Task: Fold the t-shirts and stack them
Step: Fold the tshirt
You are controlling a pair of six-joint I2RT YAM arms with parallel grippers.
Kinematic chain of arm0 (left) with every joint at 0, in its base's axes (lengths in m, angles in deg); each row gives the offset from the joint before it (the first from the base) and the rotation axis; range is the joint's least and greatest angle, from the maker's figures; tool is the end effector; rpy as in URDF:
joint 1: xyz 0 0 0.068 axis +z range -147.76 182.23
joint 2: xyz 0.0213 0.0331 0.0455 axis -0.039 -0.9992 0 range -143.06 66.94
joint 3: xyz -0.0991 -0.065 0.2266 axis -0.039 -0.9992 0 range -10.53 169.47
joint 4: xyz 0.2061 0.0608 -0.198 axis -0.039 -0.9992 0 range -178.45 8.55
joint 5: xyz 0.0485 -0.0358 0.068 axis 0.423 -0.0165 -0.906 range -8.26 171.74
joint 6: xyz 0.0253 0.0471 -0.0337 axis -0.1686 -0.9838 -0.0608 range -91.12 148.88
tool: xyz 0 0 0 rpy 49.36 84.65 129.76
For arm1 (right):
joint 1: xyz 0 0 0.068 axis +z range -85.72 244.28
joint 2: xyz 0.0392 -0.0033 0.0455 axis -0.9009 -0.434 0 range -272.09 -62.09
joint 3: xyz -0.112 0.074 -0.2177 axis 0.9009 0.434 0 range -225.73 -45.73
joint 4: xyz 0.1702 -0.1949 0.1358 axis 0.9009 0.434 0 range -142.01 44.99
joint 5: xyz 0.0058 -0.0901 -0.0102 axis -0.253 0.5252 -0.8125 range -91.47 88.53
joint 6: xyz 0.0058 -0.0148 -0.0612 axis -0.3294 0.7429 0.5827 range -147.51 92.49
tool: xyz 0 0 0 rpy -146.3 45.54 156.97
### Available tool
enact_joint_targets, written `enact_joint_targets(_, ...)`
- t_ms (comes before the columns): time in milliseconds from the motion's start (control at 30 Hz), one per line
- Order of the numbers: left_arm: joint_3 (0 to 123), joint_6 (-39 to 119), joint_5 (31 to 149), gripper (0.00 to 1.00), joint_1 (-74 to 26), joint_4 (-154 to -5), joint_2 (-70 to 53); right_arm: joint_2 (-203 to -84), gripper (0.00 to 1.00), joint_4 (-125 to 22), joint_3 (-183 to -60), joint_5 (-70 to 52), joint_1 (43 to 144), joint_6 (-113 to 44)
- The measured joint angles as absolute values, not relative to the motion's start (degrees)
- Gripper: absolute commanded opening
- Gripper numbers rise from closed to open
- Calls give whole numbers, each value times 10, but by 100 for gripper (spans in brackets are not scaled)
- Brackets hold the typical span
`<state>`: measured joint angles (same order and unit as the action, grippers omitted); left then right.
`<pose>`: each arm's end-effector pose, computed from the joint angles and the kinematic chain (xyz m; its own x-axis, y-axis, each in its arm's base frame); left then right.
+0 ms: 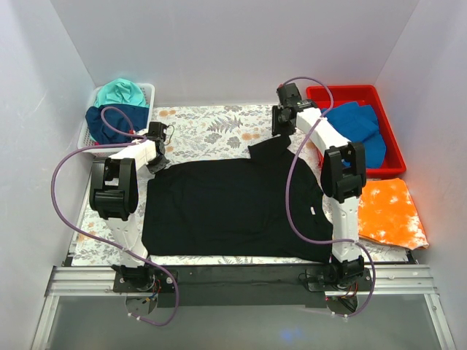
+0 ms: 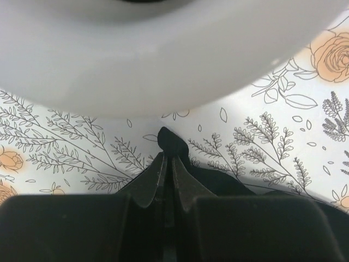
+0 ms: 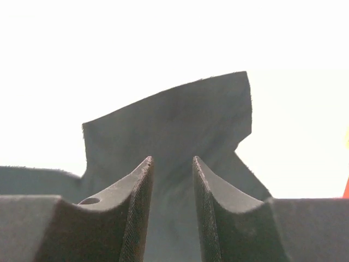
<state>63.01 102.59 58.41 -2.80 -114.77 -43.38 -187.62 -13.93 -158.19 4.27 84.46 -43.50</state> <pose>0.4043 -0.0163 0.1149 -0.2112 -0.8662 -0.4529 -0.9141 0.3391 -0.2223 0.4933 0.1762 0.2145 -0.7811 0.0049 -0.6244 -0.0720 0.9926 0.0979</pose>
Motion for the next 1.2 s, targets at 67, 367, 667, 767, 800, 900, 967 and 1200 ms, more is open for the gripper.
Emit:
enact_joint_targets(67,630,1026,587,0,-29,-1153,-433,-1919,42,-137,-1626,39,828,-433)
enact_joint_targets(367,630,1026,595,0,-29,-1167,-429,-1993,46,-137,-1695,40,795,-419)
enact_joint_targets(667,629,1023,600,0,-29,-1172,-429,-1996,51,-148,-1693,69,794,-405)
enact_joint_targets(767,629,1022,602,0,-29,-1174,-428,-1999,51,-149,-1688,81,792,-404)
enact_joint_targets(800,629,1022,602,0,-29,-1174,-428,-2003,51,-149,-1688,83,791,-404)
enact_joint_targets(900,629,1022,604,0,-29,-1175,-427,-2017,51,-149,-1685,85,785,-404)
enact_joint_targets(967,629,1022,604,0,-29,-1175,-427,-2030,50,-151,-1684,84,781,-406)
enact_joint_targets(1200,629,1022,608,0,-29,-1178,-427,-2031,17,-158,-1685,76,778,-408)
